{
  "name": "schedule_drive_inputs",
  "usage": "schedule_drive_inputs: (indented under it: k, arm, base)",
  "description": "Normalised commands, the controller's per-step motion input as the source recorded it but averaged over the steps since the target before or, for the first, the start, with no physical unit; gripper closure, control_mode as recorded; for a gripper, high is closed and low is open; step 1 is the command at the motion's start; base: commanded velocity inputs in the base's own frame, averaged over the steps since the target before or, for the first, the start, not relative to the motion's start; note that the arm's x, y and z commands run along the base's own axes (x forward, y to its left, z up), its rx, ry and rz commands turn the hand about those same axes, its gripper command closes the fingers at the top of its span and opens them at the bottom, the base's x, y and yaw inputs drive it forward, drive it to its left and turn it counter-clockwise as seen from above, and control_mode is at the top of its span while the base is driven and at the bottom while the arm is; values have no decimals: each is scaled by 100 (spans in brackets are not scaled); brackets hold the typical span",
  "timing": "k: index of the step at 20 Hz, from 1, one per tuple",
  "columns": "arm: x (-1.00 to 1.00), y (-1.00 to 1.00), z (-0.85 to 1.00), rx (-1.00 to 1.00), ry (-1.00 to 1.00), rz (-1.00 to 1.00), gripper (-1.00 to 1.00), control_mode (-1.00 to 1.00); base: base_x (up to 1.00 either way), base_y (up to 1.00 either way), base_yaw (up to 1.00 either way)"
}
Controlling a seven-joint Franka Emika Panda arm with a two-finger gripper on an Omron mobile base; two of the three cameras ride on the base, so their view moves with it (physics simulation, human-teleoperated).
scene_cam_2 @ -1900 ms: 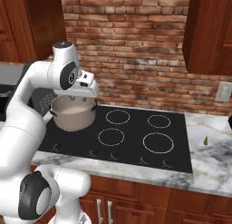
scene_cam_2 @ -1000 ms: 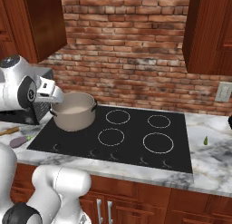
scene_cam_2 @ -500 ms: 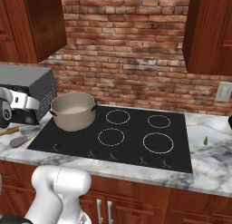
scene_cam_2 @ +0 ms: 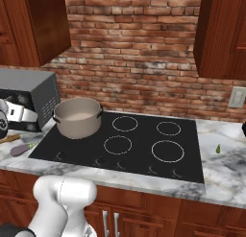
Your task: Put the eggplant and lemon wedge in the pot. Retrieve the spatula and lightly stir the vegetables in the pot.
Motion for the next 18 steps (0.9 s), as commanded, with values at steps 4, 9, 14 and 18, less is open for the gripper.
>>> schedule_drive_inputs:
  k: [4,9,14,18]
  arm:
    - [32,4,0,-7,50,-29,-100,-100]
    - [59,0,-20,-1,48,-20,-100,-100]
    - [41,12,-42,7,9,-7,-100,-100]
    - [17,0,-64,25,0,12,-100,-100]
  base:
    - [0,0,0]
    - [0,0,0]
    - [0,0,0]
    - [0,0,0]
